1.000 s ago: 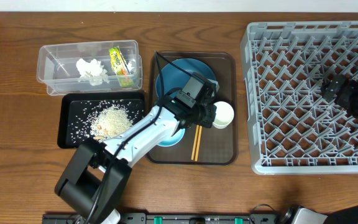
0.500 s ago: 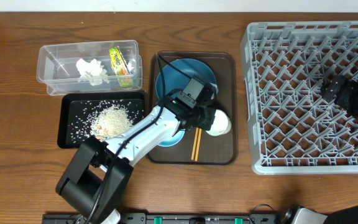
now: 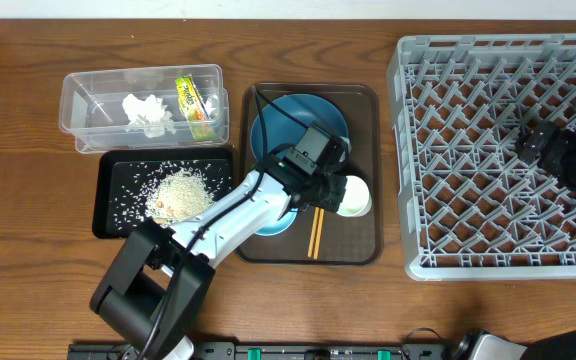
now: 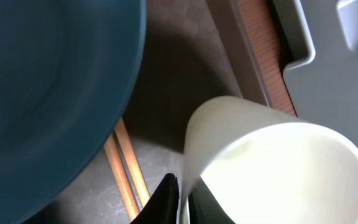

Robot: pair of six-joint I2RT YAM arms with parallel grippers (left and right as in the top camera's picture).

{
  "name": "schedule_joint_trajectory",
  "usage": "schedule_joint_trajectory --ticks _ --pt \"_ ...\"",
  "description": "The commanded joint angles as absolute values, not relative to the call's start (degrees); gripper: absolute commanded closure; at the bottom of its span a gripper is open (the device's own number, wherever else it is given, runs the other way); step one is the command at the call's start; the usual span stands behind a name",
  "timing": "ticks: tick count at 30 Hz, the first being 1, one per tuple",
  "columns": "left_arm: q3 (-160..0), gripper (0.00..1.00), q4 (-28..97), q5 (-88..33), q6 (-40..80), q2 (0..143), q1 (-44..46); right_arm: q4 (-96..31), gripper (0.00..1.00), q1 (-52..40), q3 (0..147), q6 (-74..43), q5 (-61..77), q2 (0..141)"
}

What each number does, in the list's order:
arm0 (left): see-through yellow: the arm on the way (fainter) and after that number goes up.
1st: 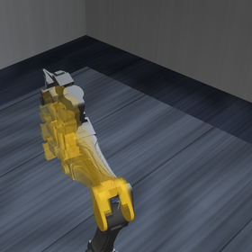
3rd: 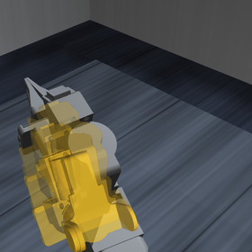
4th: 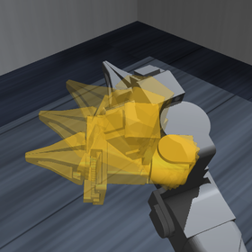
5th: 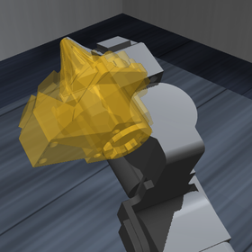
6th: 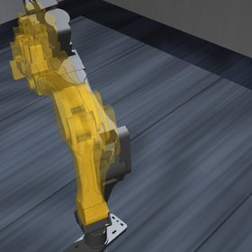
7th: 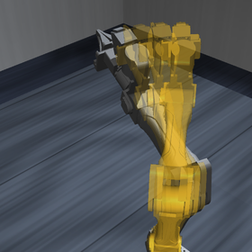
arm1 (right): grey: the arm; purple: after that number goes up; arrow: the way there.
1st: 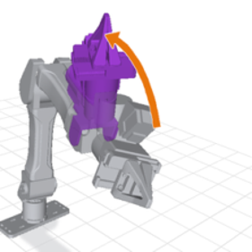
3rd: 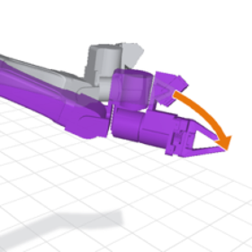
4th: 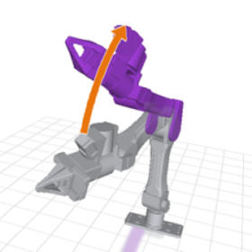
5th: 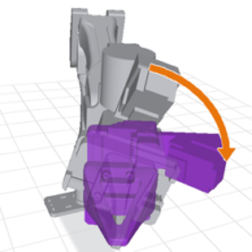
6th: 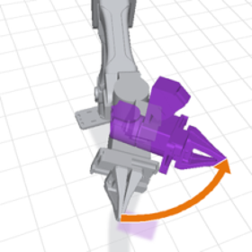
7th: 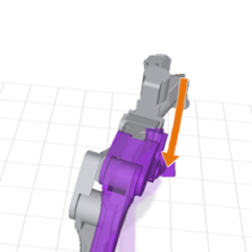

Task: Sort waste into correct bins and load items into the dishwasher rack
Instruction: 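Grasp the white cup with the left gripper and lift it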

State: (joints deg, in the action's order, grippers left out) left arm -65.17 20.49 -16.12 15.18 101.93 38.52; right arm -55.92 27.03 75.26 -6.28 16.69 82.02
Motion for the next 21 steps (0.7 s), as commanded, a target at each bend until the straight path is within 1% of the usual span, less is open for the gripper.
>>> schedule_joint_trajectory --ticks 1,4,6,14,18,21 --pt "-63.9 0.89 20.8 -15.6 15.3 102.9 39.1 -56.1 0.01 26.2 75.7 -5.5 16.5 82.1" --pt "-63.7 0.89 20.8 -15.6 15.3 103.0 39.2 -56.2 0.01 26.2 75.7 -5.5 16.5 82.1" --pt "-63.6 0.94 20.8 -15.6 15.3 103.0 39.2 -56.2 0.01 26.2 75.7 -5.5 16.5 82.1" --pt "-63.4 0.94 20.8 -15.6 15.3 102.5 38.9 -56.2 0.01 26.2 75.7 -5.5 16.5 82.1" --pt "-63.7 0.94 20.8 -19.4 16.0 98.1 36.5 -56.2 0.01 26.2 75.7 -5.5 16.6 82.1" --pt "-63.7 0.94 20.8 -22.6 19.0 93.1 33.1 -56.1 0.01 26.2 75.7 -2.6 19.6 82.1"
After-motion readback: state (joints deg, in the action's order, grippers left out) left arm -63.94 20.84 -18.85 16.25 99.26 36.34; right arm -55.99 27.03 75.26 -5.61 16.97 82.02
